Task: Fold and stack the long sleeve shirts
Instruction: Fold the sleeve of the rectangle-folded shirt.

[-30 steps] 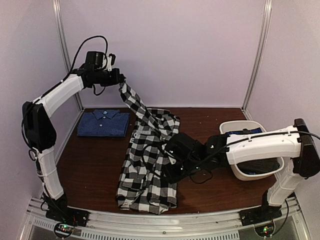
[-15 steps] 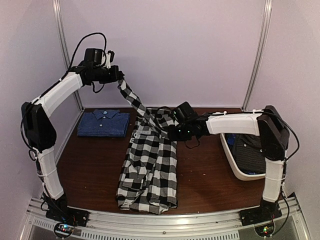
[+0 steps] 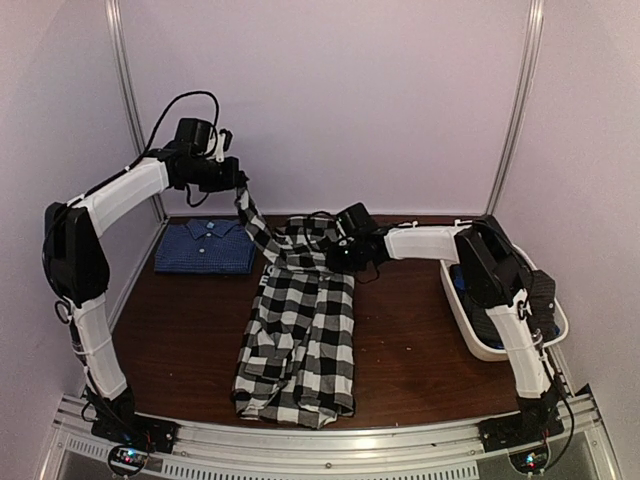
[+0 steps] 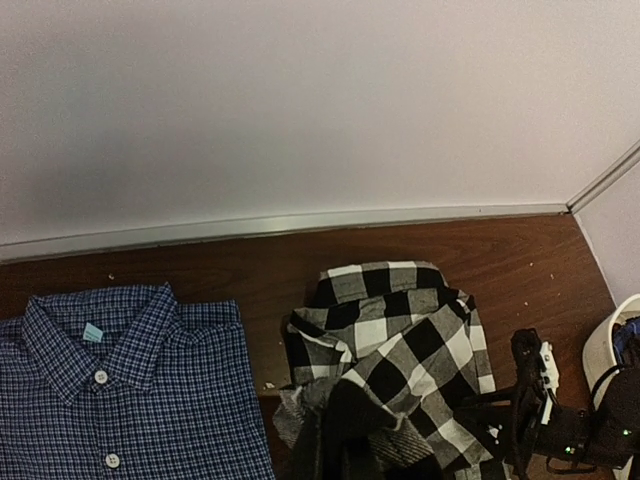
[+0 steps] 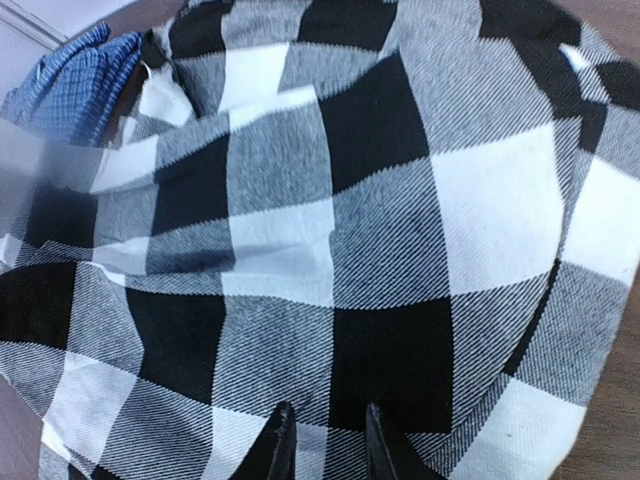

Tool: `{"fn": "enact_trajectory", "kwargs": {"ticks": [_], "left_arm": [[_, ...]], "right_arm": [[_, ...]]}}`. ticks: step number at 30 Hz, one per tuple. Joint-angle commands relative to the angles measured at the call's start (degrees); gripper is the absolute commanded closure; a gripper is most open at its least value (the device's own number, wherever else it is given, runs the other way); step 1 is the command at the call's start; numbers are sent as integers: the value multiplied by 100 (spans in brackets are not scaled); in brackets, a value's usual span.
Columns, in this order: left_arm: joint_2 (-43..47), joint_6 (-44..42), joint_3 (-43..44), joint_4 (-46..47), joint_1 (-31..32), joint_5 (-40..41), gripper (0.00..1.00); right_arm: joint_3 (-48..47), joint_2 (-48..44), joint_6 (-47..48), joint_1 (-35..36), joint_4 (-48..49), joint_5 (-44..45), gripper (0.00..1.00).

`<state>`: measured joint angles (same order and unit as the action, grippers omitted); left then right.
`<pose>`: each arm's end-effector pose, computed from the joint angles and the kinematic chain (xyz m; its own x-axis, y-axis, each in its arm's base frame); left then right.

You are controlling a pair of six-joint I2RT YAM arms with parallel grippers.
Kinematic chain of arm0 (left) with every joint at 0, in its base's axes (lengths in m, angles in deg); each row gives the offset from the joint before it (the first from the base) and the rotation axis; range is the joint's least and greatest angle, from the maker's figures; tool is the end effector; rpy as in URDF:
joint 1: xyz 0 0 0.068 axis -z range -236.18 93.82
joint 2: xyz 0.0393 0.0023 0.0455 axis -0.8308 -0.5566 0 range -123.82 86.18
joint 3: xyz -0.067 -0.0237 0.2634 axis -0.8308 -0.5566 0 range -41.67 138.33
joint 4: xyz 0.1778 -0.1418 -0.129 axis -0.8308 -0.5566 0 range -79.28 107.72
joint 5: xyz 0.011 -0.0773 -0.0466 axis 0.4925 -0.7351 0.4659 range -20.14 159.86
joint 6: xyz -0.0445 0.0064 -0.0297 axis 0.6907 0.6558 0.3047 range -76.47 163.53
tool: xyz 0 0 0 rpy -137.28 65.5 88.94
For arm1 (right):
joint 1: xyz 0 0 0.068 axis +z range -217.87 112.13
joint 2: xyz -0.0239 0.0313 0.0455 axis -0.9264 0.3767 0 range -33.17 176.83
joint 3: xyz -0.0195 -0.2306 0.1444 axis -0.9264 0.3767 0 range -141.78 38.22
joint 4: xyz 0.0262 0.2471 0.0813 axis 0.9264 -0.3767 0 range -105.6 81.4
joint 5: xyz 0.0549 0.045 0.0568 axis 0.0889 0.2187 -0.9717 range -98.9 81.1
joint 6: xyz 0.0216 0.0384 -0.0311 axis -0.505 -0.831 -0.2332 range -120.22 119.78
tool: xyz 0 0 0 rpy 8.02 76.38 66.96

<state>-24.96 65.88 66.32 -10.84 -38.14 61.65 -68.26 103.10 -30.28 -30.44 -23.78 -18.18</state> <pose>0.4321 -0.1461 0.3488 -0.6227 -0.1930 -0.7583 0.2002 0.8976 -0.3928 0.4176 0.3269 0.1491 -0.8315 -0.0139 -0.5553 -0.3164 0.8335 0.4530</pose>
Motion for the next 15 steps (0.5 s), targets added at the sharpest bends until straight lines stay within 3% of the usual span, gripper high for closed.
{"fn": "enact_trajectory", "kwargs": {"ticks": [1,8,15], "left_arm": [[520,-20,-594,286,-10,-359,100],[910,-115,-1354,634,254,-1245,100],[1231,-425,-2180,852,1140,-1666,100]], "right_arm": [[-209,349,83,27,15,-329,74],[-195,181,172,-134,4,-384,74],[168,-470,98,-489,230,-633,73]]}}
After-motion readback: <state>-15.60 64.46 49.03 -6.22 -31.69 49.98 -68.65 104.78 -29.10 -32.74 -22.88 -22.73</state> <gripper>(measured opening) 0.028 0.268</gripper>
